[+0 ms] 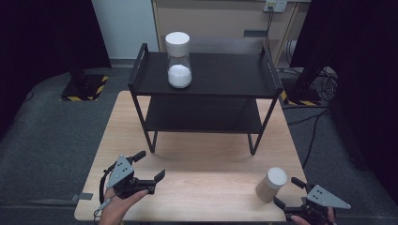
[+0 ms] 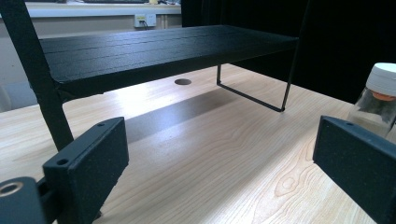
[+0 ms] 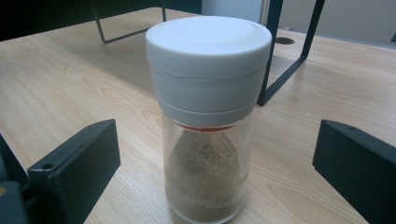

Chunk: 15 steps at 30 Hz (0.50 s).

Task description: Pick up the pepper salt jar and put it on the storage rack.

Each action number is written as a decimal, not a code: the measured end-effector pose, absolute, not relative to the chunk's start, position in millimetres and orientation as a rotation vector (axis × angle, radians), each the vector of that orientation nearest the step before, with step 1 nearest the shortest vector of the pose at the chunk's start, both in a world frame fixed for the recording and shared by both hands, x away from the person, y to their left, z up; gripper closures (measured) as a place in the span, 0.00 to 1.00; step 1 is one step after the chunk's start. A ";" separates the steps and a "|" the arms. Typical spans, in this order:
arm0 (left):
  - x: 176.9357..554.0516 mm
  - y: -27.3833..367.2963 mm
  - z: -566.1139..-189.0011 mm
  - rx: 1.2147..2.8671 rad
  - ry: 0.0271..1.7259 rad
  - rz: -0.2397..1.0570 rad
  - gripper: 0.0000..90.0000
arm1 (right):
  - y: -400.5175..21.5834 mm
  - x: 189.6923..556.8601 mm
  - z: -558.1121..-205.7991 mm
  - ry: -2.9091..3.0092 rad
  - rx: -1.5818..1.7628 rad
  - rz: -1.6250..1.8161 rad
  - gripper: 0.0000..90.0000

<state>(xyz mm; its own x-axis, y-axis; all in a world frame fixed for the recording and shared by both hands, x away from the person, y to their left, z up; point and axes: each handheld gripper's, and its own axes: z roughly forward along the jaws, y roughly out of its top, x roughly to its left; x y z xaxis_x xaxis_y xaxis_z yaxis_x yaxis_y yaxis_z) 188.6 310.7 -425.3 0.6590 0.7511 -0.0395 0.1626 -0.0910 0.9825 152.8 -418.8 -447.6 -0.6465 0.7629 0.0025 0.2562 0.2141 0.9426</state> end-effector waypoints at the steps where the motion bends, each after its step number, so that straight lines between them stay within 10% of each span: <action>1: 188.5 310.9 -425.5 1.617 0.767 0.581 0.03 | -418.6 152.7 -447.9 2.022 0.945 1.431 0.01; 15: 187.5 313.1 -424.9 1.617 0.769 0.582 0.03 | -410.1 159.7 -451.1 2.022 0.951 1.430 0.02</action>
